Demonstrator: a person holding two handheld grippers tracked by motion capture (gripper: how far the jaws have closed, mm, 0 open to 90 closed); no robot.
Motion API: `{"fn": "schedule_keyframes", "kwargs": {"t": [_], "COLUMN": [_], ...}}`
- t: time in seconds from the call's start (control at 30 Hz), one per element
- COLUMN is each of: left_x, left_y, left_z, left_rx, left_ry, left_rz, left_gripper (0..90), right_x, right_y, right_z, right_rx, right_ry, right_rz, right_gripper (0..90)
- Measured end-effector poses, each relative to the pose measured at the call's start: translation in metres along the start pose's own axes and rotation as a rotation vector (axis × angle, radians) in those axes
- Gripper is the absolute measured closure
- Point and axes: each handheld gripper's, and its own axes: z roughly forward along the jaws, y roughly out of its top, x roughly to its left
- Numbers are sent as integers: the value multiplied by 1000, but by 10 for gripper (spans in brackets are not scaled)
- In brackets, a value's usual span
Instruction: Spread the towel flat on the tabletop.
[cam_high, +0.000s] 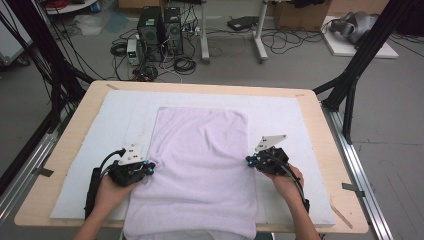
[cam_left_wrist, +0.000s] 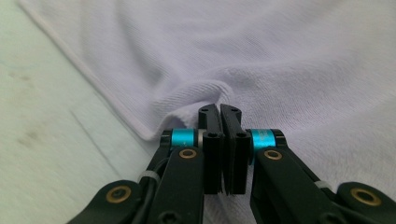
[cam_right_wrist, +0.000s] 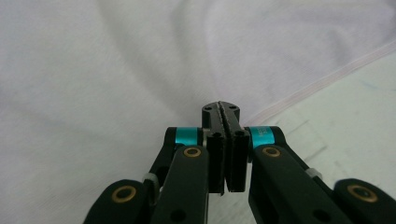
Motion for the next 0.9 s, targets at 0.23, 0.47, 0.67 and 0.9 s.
{"fn": "schedule_keyframes", "kwargs": {"t": [0.23,0.47,0.67,0.9], "left_x": [11,1,-11,-38], "left_y": [7,3,-4,-26], "left_z": [9,-26,-52,-61], "left_rx": [-10,-51,-84,-62], "left_ry": [10,3,-40,-95], "left_rz": [-53,-6,7,41], "left_gripper": [769,638,562,506], "right_x": [-10,21,51,83], "right_y": [-3,-3,-11,-23], "right_z": [0,-22,-30,-38], "right_rx": [-33,-102,-127,-128], "right_ry": [19,90,138,224], "right_rz": [44,-23,-43,-76], "right_gripper": [826,704,612,544]}}
